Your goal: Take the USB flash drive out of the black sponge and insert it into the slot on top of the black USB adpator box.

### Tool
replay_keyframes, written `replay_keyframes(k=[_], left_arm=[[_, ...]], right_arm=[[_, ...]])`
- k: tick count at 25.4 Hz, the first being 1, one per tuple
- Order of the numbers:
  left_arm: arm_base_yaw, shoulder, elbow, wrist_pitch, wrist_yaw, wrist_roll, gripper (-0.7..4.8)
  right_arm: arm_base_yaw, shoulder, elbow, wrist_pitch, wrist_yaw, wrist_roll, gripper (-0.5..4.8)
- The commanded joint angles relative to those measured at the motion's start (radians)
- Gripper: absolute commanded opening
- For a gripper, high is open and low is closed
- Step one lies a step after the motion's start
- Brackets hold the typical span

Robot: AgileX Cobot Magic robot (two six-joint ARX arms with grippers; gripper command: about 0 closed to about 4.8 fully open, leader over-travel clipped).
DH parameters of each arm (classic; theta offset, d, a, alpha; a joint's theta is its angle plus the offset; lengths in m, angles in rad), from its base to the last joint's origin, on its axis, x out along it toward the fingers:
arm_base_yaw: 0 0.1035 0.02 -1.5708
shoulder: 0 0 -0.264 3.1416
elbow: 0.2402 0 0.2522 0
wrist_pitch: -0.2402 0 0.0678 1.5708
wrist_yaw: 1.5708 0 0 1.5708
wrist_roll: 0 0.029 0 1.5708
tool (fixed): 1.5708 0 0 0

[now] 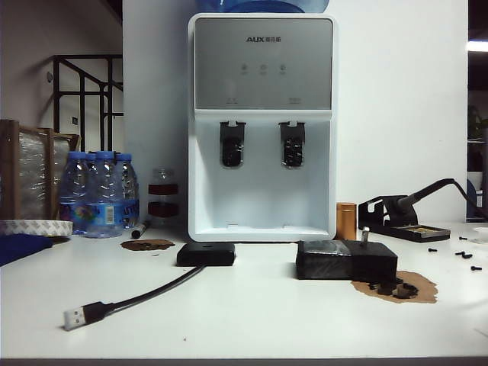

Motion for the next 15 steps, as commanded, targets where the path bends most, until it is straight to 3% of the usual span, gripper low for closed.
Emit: replay_keyframes(k=[1,8,12,15], left_arm=[[0.000,0.000,-0.001,0.051,0.000,0.004,-0.04],[0.000,0.000,-0.001,0.190,0.008,0.003,-0.04],[-0.001,0.000,-0.001,0.183,0.040,0.003,-0.04],[-0.001,0.000,-0.001,0.152,0.053,0.002,-0.04]], right_arm=[[-0.001,0.000,-0.004,0.113,-0.006,0.171,0.30],[-0.001,0.000,0.014,0.666,-0.034,0.415,0.30],[-0.001,0.001,0.126,0.587,0.014,0.445,0.30],[-0.001,0.003,0.246,0.402,0.014,0.277,0.31]])
